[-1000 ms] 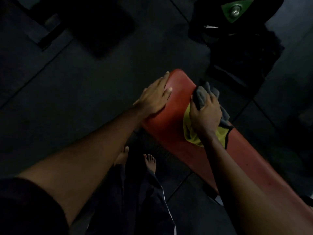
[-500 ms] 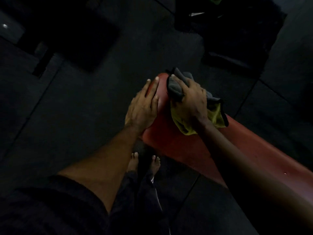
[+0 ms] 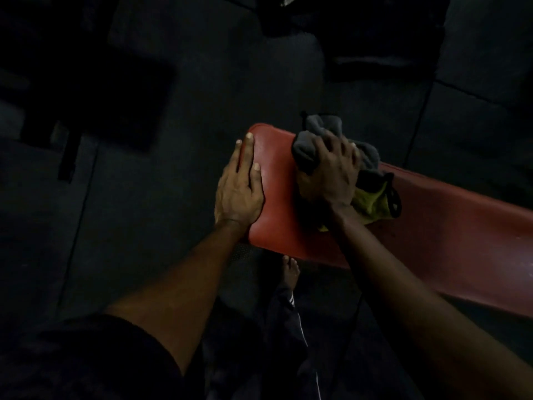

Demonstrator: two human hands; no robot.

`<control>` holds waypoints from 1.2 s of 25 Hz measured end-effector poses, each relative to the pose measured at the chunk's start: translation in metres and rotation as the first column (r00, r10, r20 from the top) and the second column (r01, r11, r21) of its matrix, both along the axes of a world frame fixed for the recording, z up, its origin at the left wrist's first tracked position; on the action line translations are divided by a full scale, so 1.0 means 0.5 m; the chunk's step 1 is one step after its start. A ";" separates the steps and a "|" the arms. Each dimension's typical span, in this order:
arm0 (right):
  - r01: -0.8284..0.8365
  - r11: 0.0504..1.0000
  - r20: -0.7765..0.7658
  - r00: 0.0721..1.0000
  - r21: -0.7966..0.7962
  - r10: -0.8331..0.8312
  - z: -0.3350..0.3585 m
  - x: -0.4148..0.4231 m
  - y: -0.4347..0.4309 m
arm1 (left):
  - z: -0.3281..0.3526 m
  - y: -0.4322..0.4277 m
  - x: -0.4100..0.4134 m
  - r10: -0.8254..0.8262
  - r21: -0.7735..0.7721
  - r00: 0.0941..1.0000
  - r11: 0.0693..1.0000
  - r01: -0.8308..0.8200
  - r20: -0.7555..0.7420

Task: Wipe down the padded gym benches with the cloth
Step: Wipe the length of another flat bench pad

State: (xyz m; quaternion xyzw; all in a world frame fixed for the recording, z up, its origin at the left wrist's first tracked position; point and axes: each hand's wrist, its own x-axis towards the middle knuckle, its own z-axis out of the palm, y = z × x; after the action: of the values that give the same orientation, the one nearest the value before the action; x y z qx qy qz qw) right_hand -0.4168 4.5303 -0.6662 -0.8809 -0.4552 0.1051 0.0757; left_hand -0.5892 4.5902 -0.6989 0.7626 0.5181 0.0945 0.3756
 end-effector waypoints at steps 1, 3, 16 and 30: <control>-0.077 0.997 0.013 0.997 -0.005 0.077 0.000 0.002 -0.012 | 0.003 -0.001 -0.001 -0.010 -0.005 1.000 1.000 0.010 0.010; -0.162 0.987 0.032 0.986 -0.012 0.162 -0.005 0.029 -0.051 | 0.010 0.000 0.000 -0.025 -0.032 0.999 0.999 0.026 0.035; 0.543 0.835 -0.062 0.840 0.091 -0.540 -0.005 -0.302 -0.132 | 0.022 0.083 0.031 -0.548 0.117 0.818 0.814 0.570 -0.172; 0.880 0.366 -0.216 0.437 0.302 -0.873 -0.043 -0.305 -0.184 | 0.029 0.093 0.079 -0.640 0.257 0.732 0.685 0.681 -0.235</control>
State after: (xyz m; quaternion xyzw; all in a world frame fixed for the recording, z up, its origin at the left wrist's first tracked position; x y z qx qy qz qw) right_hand -0.5695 4.4382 -0.6877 -0.9542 0.0719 -0.0309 0.2889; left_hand -0.5497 4.6368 -0.6844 0.9533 0.2075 -0.0114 0.2193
